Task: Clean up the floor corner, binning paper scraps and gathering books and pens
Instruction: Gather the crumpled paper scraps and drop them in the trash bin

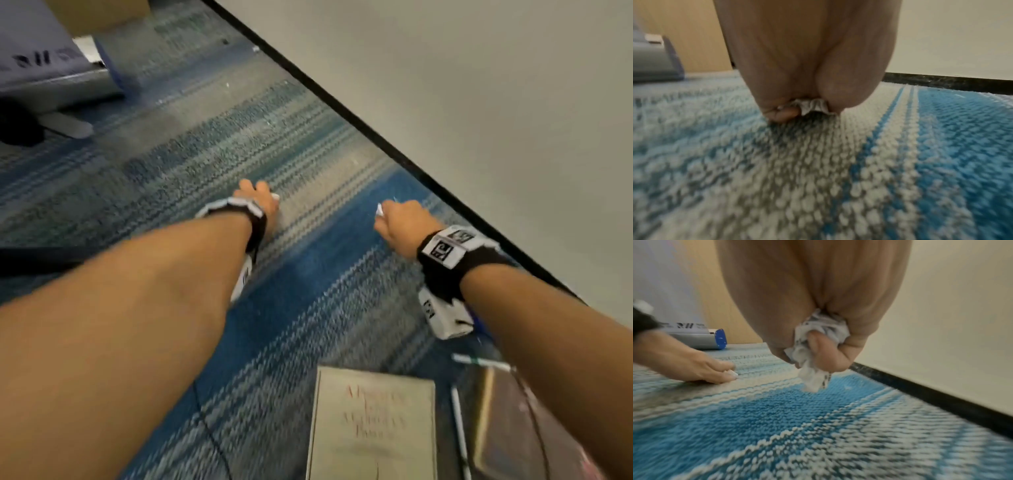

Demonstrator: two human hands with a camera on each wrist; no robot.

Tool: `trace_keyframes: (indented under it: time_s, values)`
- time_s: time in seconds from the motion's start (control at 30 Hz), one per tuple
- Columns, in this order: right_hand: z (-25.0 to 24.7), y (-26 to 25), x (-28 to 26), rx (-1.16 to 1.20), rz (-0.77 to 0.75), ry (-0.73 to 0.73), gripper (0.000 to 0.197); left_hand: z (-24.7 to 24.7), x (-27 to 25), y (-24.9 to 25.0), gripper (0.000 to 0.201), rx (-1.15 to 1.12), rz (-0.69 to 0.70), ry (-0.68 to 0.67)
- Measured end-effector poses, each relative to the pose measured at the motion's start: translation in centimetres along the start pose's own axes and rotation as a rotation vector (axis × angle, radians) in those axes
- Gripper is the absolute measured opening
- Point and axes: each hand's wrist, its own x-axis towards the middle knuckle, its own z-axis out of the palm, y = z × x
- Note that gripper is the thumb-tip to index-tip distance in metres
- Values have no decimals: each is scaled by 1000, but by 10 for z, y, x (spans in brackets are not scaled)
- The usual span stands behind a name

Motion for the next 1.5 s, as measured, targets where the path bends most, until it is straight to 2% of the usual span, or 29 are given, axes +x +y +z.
trace_keyframes:
  time_s: [0.07, 0.17, 0.3, 0.4, 0.5, 0.6, 0.67, 0.73, 0.83, 0.93, 1.0, 1.2, 1.3, 1.37, 1.5]
  values:
    - [-11, 18, -45, 24, -49, 27, 31, 2, -3, 7, 42, 123, 18, -101]
    - [-25, 48, -123, 26, -5, 84, 28, 9, -40, 61, 37, 256, 281, -156]
    - [-36, 90, -233, 15, 227, 80, 28, 24, -123, 168, 48, 161, 660, -106]
    - [-44, 110, -327, 48, 394, 103, 26, 38, -197, 245, 47, 73, 967, -155]
    - [-49, 123, -417, 50, 553, 119, 21, 44, -265, 301, 42, 23, 1192, -208]
    - [-47, 129, -498, 93, 719, 158, 24, 44, -330, 335, 38, 84, 1375, -233]
    - [-43, 131, -547, 116, 814, 201, 30, 41, -374, 350, 34, 159, 1480, -235]
    - [-34, 132, -591, 143, 886, 249, 32, 38, -419, 360, 39, 211, 1562, -213]
    - [-16, 133, -650, 152, 911, 348, 29, 49, -485, 376, 45, 227, 1650, -131]
    - [15, 128, -715, 185, 932, 455, 27, 79, -563, 391, 41, 286, 1746, -92]
    - [39, 121, -759, 190, 962, 474, 28, 98, -623, 395, 37, 303, 1792, -66]
    - [82, 63, -910, 165, 1142, 589, 29, 161, -809, 406, 30, 256, 1964, -122]
    - [101, 34, -990, 167, 1310, 625, 32, 197, -898, 397, 38, 181, 2046, -135]
    - [117, 14, -1043, 202, 1440, 652, 34, 221, -951, 386, 43, 130, 2113, -199]
    - [153, -25, -1119, 241, 1684, 608, 20, 267, -1034, 358, 39, 163, 2262, -314]
